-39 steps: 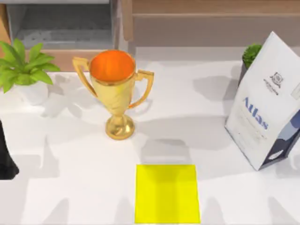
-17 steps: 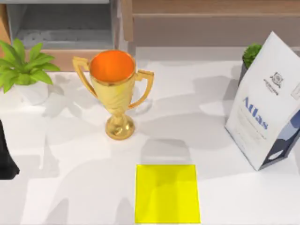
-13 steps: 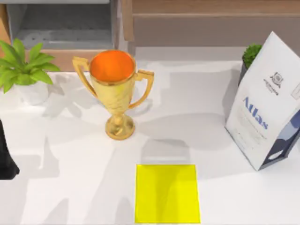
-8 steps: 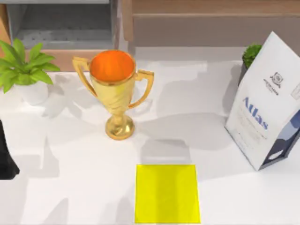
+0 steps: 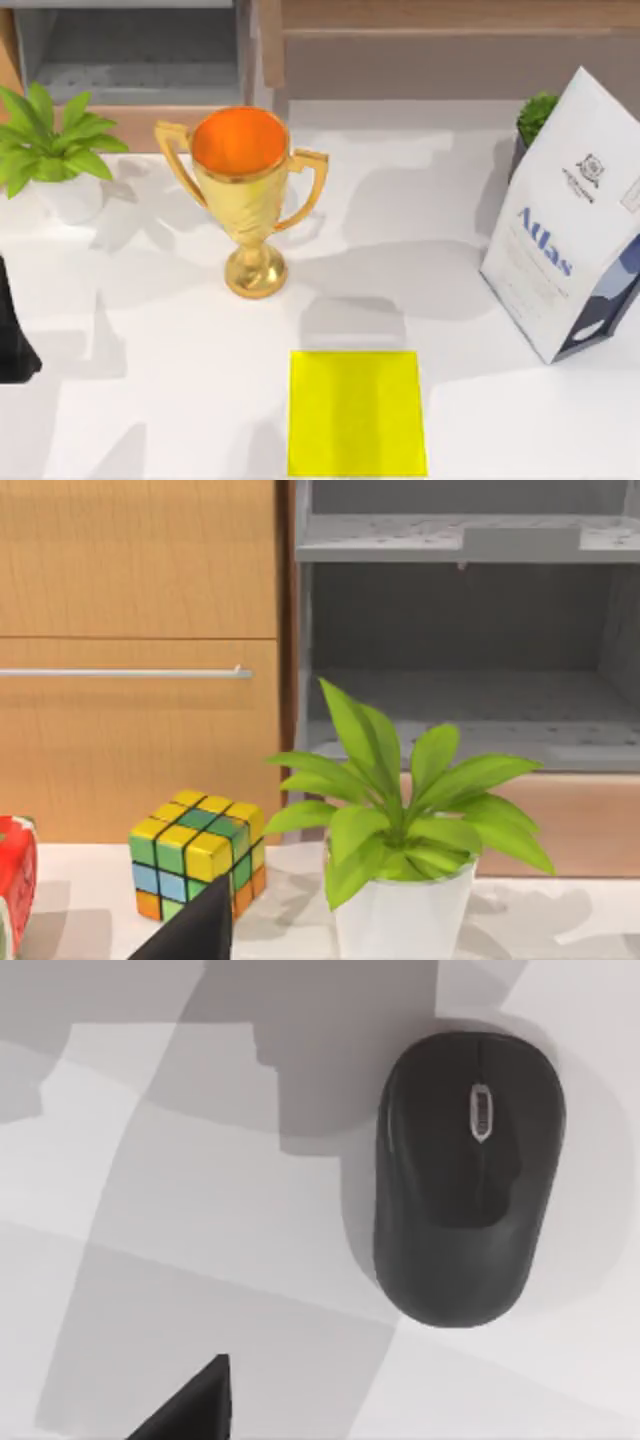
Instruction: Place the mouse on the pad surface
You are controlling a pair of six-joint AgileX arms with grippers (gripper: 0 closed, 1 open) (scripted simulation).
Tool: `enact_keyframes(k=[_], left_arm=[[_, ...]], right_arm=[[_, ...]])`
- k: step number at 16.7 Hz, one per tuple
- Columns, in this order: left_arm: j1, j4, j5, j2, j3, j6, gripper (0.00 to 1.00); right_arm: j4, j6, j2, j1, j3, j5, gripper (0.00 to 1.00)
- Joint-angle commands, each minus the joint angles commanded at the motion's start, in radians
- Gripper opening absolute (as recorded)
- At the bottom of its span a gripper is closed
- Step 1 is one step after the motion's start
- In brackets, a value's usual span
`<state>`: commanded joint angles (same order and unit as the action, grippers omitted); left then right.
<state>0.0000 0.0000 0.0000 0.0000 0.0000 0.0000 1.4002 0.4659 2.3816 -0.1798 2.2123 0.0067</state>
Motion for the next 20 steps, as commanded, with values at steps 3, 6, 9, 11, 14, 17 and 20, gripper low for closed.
enact_keyframes(k=[3,6,9,11,14,17,20], left_arm=[[0.0,0.0,0.0,0.0,0.0,0.0,1.0],[0.0,0.0,0.0,0.0,0.0,0.0,1.0],[0.0,0.0,0.0,0.0,0.0,0.0,1.0],[0.0,0.0,0.0,0.0,0.0,0.0,1.0],[0.0,0.0,0.0,0.0,0.0,0.0,1.0],[0.0,0.0,0.0,0.0,0.0,0.0,1.0],[0.0,0.0,0.0,0.0,0.0,0.0,1.0]], right_arm=[[-0.07,-0.002,0.01,-0.002,-0.067,0.001,1.0],[-0.215,-0.001,0.028,-0.003,-0.179,0.001,1.0],[-0.329,0.0,0.048,-0.004,-0.277,0.001,1.0],[-0.352,0.0,0.054,-0.004,-0.299,0.001,1.0],[-0.352,0.0,0.054,-0.004,-0.299,0.001,1.0],[-0.352,0.0,0.054,-0.004,-0.299,0.001,0.77],[-0.352,0.0,0.054,-0.004,-0.299,0.001,0.55]])
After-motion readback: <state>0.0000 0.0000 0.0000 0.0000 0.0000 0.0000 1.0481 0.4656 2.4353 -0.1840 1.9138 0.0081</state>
